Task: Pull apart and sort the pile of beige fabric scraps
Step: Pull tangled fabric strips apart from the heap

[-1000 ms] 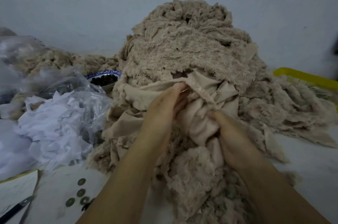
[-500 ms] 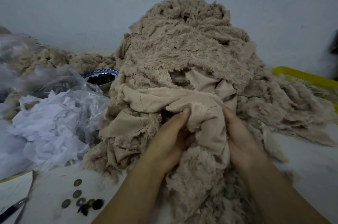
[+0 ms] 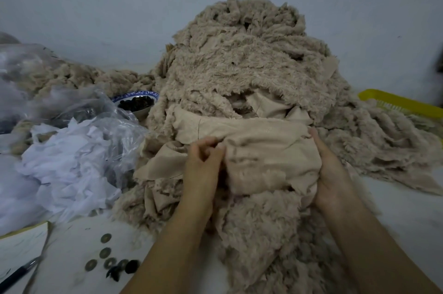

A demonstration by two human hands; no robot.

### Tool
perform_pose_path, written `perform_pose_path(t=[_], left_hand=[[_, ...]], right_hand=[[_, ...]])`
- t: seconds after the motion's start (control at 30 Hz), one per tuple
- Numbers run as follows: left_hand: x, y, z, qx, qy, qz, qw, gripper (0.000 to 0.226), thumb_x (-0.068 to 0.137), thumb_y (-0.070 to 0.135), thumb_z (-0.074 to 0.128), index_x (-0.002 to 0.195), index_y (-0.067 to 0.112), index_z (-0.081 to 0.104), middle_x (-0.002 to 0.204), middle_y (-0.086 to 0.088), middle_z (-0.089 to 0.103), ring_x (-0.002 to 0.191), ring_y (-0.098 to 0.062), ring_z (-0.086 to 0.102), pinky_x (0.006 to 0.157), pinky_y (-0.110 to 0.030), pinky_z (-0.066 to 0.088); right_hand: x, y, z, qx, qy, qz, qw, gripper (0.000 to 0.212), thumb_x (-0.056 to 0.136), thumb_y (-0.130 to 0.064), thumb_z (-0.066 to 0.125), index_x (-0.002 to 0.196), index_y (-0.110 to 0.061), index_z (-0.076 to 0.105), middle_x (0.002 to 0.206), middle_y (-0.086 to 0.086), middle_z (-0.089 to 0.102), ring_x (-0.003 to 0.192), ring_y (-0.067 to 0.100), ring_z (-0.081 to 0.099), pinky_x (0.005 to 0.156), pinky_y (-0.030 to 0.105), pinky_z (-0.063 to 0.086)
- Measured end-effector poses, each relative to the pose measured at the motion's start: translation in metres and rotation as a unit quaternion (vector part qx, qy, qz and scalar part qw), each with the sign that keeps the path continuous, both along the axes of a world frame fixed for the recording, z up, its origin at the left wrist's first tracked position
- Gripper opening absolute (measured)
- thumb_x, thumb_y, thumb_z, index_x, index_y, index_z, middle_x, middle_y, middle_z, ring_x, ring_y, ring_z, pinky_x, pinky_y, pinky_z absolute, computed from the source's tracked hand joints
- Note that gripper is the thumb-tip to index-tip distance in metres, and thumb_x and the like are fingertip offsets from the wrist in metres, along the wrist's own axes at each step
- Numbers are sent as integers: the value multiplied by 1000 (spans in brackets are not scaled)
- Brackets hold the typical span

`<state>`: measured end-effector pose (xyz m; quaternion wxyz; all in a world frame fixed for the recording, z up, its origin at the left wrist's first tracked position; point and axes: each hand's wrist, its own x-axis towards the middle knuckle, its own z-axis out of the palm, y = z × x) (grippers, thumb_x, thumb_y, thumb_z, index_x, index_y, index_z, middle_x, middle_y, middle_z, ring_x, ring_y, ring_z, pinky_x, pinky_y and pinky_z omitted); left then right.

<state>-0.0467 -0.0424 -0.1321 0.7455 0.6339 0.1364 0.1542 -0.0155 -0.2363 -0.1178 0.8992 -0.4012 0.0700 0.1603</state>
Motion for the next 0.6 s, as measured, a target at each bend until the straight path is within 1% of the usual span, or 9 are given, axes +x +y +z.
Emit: perform_pose_path(t=[0.07,0.13,0.17,0.23,0.3,0.37,0.43,0.5,0.6], left_hand=[[-6,0,-1,305,-107,35,946,45,96,35,62,137,34,45,141,14,38,125,-2,46,103,-21,44],[-9,-10,5,462,-206,-31,862,74,93,45,57,156,37,18,155,28,11,149,-2,12,120,-27,20],[-11,-16,7,511,-241,-64,822,79,91,47,56,157,36,14,160,26,8,150,0,4,121,-26,10],[-11,-25,7,558,-269,-79,781,68,91,37,56,154,26,33,153,11,40,143,0,22,122,-29,14],[-10,-23,7,519,-254,-40,815,39,92,25,61,131,23,60,116,7,65,111,-7,51,105,-43,43],[-10,-15,9,372,-202,-27,906,16,96,23,58,101,35,66,91,12,67,86,-10,61,79,-40,55],[-9,-6,12,225,-154,5,962,17,97,30,54,82,36,59,71,12,62,63,-1,57,56,-23,52],[-8,1,16,164,-134,60,976,18,91,38,53,75,28,53,59,16,50,51,2,44,47,-15,40],[-8,8,15,95,-120,120,981,31,92,40,54,64,29,48,55,16,42,50,-1,38,45,-15,35]], right_hand=[[-3,1,1,-34,-51,17,998,61,82,-59,64,120,-13,72,121,18,70,112,34,68,94,46,54],[-8,8,3,-128,-133,-10,983,52,83,-61,63,104,-16,79,108,15,75,100,28,73,77,35,59],[-12,12,5,-180,-175,-22,968,53,82,-65,62,101,-18,80,104,13,76,97,26,74,73,30,59],[-19,18,8,-239,-245,-15,939,61,77,-76,60,103,-25,78,104,7,77,100,20,73,77,26,58],[-22,19,9,-304,-301,-12,904,57,69,-83,60,101,-38,74,102,-8,76,96,9,72,77,23,57],[-23,18,10,-392,-322,26,861,41,67,-80,66,96,-52,65,97,-27,69,87,-7,67,69,13,51],[-20,18,2,-495,-326,90,800,25,78,-59,73,96,-47,61,91,-31,66,80,-15,61,63,4,44],[-15,17,-7,-572,-318,98,750,6,92,-32,68,93,-32,63,85,-15,68,72,-8,60,56,5,40],[-8,12,-11,-581,-288,1,761,19,100,-14,53,88,-23,64,75,0,63,58,-2,52,49,11,36]])
